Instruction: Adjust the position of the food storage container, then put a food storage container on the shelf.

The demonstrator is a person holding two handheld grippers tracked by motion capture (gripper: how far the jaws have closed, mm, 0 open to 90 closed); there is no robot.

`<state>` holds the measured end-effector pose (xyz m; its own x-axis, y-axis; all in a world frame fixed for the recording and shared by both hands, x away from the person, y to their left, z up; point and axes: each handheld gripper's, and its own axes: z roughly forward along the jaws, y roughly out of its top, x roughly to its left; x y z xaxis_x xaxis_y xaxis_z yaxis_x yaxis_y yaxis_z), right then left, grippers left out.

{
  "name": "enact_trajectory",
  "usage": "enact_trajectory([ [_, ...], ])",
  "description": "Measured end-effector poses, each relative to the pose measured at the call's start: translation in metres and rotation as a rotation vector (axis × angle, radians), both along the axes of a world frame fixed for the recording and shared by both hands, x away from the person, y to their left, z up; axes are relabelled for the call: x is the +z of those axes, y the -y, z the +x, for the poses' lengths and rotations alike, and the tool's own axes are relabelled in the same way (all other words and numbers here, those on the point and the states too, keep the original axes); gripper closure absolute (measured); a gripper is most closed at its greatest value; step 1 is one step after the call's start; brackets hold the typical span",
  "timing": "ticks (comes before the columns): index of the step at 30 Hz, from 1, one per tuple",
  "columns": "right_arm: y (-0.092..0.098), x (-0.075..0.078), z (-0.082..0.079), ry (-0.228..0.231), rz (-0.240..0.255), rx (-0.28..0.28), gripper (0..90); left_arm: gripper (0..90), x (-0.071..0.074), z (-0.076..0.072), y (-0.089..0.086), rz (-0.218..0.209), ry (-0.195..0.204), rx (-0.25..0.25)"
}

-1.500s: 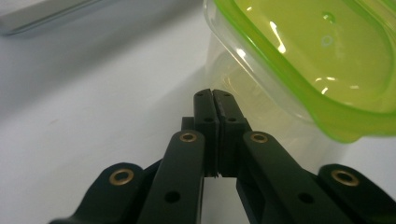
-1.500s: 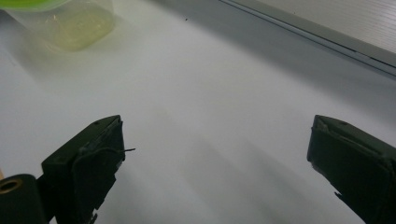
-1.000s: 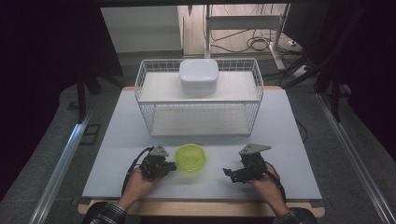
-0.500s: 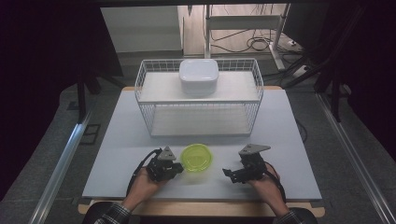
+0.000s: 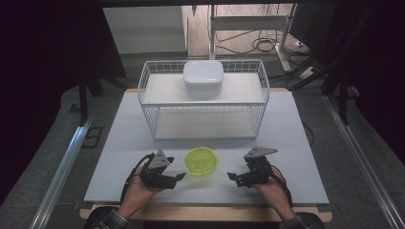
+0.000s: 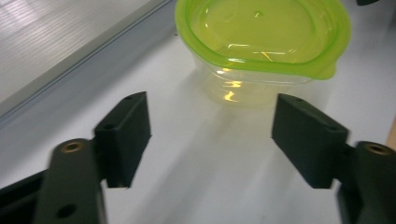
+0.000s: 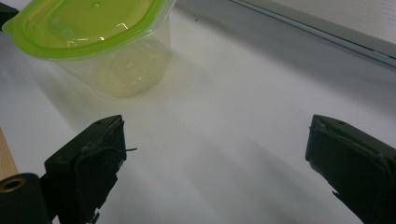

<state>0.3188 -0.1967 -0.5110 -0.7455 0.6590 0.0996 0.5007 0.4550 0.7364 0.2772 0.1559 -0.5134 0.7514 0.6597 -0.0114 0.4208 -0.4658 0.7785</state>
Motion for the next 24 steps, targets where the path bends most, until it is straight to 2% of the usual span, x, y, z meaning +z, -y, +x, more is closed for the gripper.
enact_trajectory([
  [2, 0.000, 0.000, 0.000, -0.001, 0.005, 0.000, 5.3, 18.7, 0.000, -0.002, -0.003, -0.012, -0.009, 0.012],
  [7, 0.000, 0.000, 0.000, 0.001, 0.013, 0.002, 5.2, 8.4, 0.002, -0.010, -0.007, -0.021, 0.005, 0.033],
  [11, 0.000, 0.000, 0.000, 0.000, 0.012, 0.005, 5.2, 7.7, 0.001, -0.016, -0.011, -0.025, 0.020, 0.029],
  [15, 0.000, 0.000, 0.000, 0.001, 0.015, 0.005, 5.1, 6.1, -0.002, -0.020, -0.012, -0.005, 0.045, 0.032],
  [20, 0.001, 0.002, 0.000, 0.014, 0.025, 0.003, 5.0, 4.1, -0.004, -0.017, -0.016, -0.021, 0.063, 0.037],
  [24, 0.001, 0.003, 0.002, 0.002, 0.043, -0.002, 5.0, 3.7, -0.007, -0.015, -0.020, -0.019, 0.064, 0.049],
])
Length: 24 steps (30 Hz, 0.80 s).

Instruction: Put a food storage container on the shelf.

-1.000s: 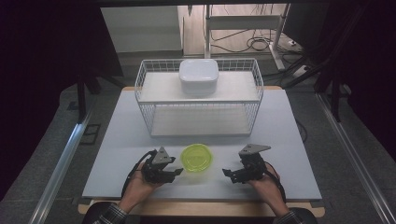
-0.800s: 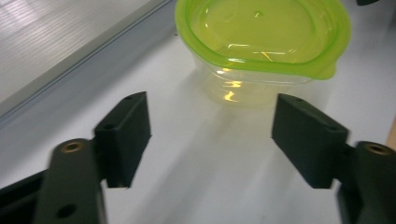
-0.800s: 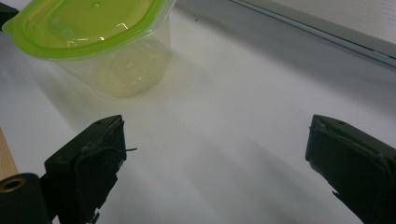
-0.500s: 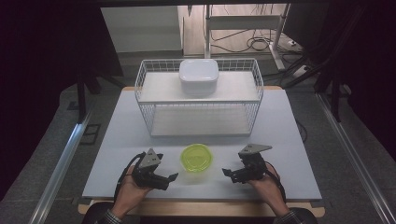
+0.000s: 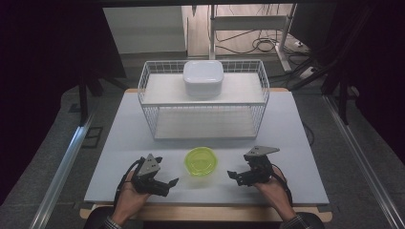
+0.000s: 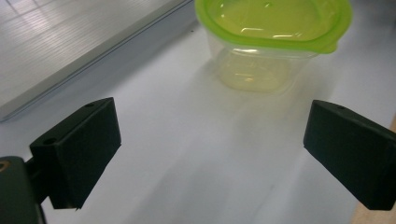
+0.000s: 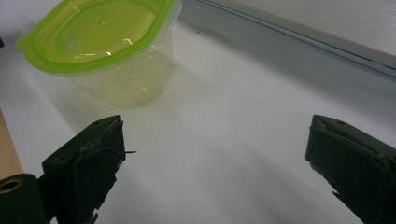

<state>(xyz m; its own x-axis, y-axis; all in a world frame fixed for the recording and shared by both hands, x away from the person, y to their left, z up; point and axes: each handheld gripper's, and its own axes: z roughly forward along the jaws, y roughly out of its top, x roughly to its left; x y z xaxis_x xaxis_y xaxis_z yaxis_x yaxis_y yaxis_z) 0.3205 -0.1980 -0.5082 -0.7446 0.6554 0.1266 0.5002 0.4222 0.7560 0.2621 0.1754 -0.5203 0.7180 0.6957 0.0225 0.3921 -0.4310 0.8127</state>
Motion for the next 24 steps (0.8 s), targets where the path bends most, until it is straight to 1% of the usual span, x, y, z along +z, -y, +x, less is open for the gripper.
enact_trajectory([
  [1, 0.000, 0.000, 0.000, -0.007, 0.001, 0.004, 5.0, 3.6, 0.000, 0.000, -0.001, -0.001, 0.001, 0.002],
  [4, -0.002, 0.003, 0.001, -0.008, 0.006, 0.008, 5.3, 3.7, -0.001, 0.002, -0.002, -0.010, 0.000, 0.009],
  [7, -0.005, 0.006, 0.003, -0.022, 0.007, 0.000, 4.9, 3.7, -0.003, 0.002, -0.002, 0.008, 0.000, 0.006],
  [8, -0.006, 0.007, 0.004, -0.036, 0.014, -0.005, 3.3, 3.6, -0.003, 0.002, -0.001, 0.012, -0.002, 0.001],
  [9, -0.007, 0.009, 0.006, -0.064, 0.022, -0.012, 2.2, 3.5, -0.004, 0.002, -0.001, 0.017, -0.004, -0.003],
  [10, -0.007, 0.010, 0.008, -0.079, 0.035, -0.016, 2.2, 3.4, -0.004, 0.002, -0.001, 0.021, -0.005, -0.005],
  [12, -0.008, 0.012, 0.010, -0.097, 0.057, -0.016, 2.3, 3.3, -0.005, 0.002, 0.000, 0.033, -0.005, -0.011],
  [14, -0.010, 0.015, 0.013, -0.104, 0.058, -0.009, 2.5, 3.1, -0.006, 0.003, 0.000, 0.034, -0.006, -0.011],
  [16, -0.011, 0.017, 0.016, -0.115, 0.060, -0.004, 3.9, 3.1, -0.006, 0.003, 0.000, 0.032, -0.008, -0.008],
  [20, -0.013, 0.021, 0.024, -0.146, 0.067, 0.006, 10.9, 3.1, -0.006, 0.004, -0.001, 0.033, -0.010, -0.004],
  [21, -0.014, 0.023, 0.027, -0.158, 0.071, 0.009, 14.9, 3.1, -0.007, 0.004, -0.001, 0.033, -0.009, -0.003],
  [23, -0.016, 0.025, 0.031, -0.172, 0.078, 0.021, 18.5, 3.1, -0.007, 0.004, -0.001, 0.037, -0.007, -0.005],
  [24, -0.018, 0.028, 0.037, -0.175, 0.078, 0.030, 22.5, 3.1, -0.007, 0.004, 0.000, 0.038, -0.008, -0.006],
])
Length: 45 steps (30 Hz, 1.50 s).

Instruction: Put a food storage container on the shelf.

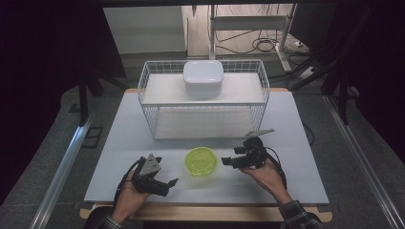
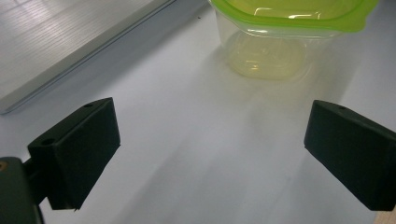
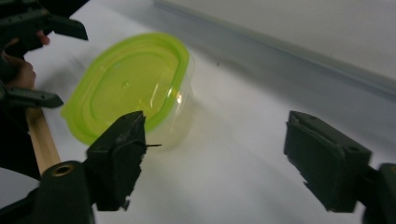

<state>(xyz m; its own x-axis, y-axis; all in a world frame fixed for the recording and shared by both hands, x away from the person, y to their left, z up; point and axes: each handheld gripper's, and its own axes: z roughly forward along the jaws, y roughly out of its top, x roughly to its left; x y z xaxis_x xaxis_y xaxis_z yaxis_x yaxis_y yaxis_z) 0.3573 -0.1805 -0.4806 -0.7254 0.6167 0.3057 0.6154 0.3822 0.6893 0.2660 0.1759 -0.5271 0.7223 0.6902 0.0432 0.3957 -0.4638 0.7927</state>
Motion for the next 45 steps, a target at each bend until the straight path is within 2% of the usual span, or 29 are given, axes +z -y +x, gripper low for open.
enact_trajectory([
  [4, -0.005, 0.004, 0.008, -0.020, 0.024, 0.003, 26.3, 3.2, 0.000, 0.000, 0.001, 0.006, -0.002, -0.004],
  [9, -0.016, 0.005, 0.019, -0.033, 0.025, 0.035, 32.2, 3.3, -0.001, 0.000, 0.001, 0.010, -0.003, -0.006],
  [12, -0.022, 0.001, 0.026, -0.080, 0.050, 0.057, 37.3, 3.4, -0.001, 0.000, 0.001, 0.016, -0.004, -0.008],
  [20, -0.035, -0.007, 0.039, -0.168, 0.077, 0.097, 50.9, 3.6, -0.001, -0.001, 0.001, 0.019, -0.005, -0.013],
  [31, -0.037, -0.020, 0.049, -0.329, 0.153, 0.118, 73.2, 3.8, -0.001, -0.001, 0.002, 0.023, -0.006, -0.017],
  [33, -0.037, -0.020, 0.050, -0.345, 0.158, 0.120, 77.1, 3.9, -0.001, -0.001, 0.002, 0.023, -0.006, -0.017],
  [34, -0.036, -0.020, 0.050, -0.374, 0.173, 0.121, 79.9, 3.9, -0.001, -0.001, 0.002, 0.023, -0.005, -0.017],
  [38, -0.037, -0.019, 0.049, -0.391, 0.185, 0.128, 80.9, 3.9, -0.001, -0.001, 0.002, 0.022, -0.004, -0.016],
  [42, -0.038, -0.015, 0.045, -0.381, 0.179, 0.124, 81.2, 3.9, -0.001, -0.001, 0.002, 0.022, -0.004, -0.016],
  [45, -0.036, -0.015, 0.044, -0.388, 0.202, 0.122, 81.3, 3.9, -0.001, -0.001, 0.002, 0.023, -0.004, -0.016],
])
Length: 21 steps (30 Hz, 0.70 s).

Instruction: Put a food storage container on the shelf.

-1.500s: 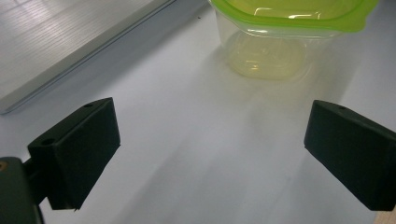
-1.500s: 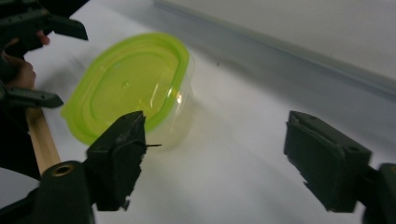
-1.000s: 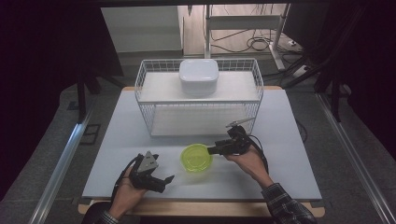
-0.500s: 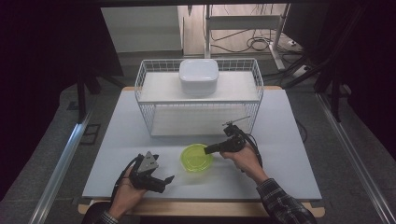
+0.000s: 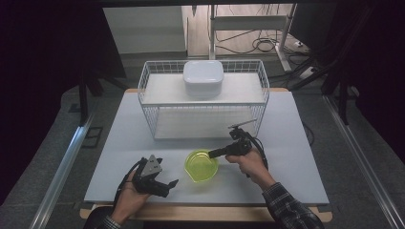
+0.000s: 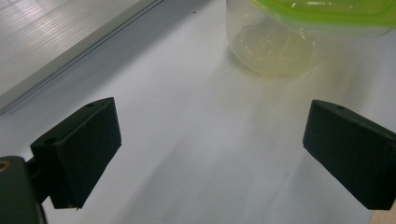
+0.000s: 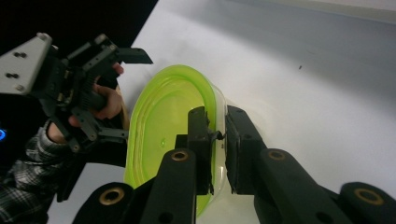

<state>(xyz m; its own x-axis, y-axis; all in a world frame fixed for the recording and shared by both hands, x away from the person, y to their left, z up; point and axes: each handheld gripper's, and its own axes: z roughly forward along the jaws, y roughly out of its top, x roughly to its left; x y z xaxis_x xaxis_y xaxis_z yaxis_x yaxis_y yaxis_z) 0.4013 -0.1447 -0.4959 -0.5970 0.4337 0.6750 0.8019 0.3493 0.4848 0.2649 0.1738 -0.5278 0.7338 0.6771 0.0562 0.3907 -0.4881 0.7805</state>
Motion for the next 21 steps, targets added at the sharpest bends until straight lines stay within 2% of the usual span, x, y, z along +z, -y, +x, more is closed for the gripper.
enact_trajectory([
  [9, 0.010, 0.011, -0.005, 0.003, 0.079, -0.031, 81.4, 3.6, 0.001, 0.000, -0.002, -0.017, 0.006, 0.018],
  [11, 0.015, 0.020, -0.008, 0.016, 0.093, -0.043, 81.4, 3.2, 0.002, 0.001, -0.004, -0.030, 0.005, 0.028],
  [13, 0.015, 0.021, -0.009, 0.019, 0.096, -0.045, 81.4, 3.0, 0.002, 0.001, -0.005, -0.039, 0.003, 0.035],
  [21, 0.028, 0.047, -0.014, 0.051, 0.136, -0.084, 81.4, 2.8, 0.002, 0.001, -0.005, -0.039, 0.002, 0.037],
])
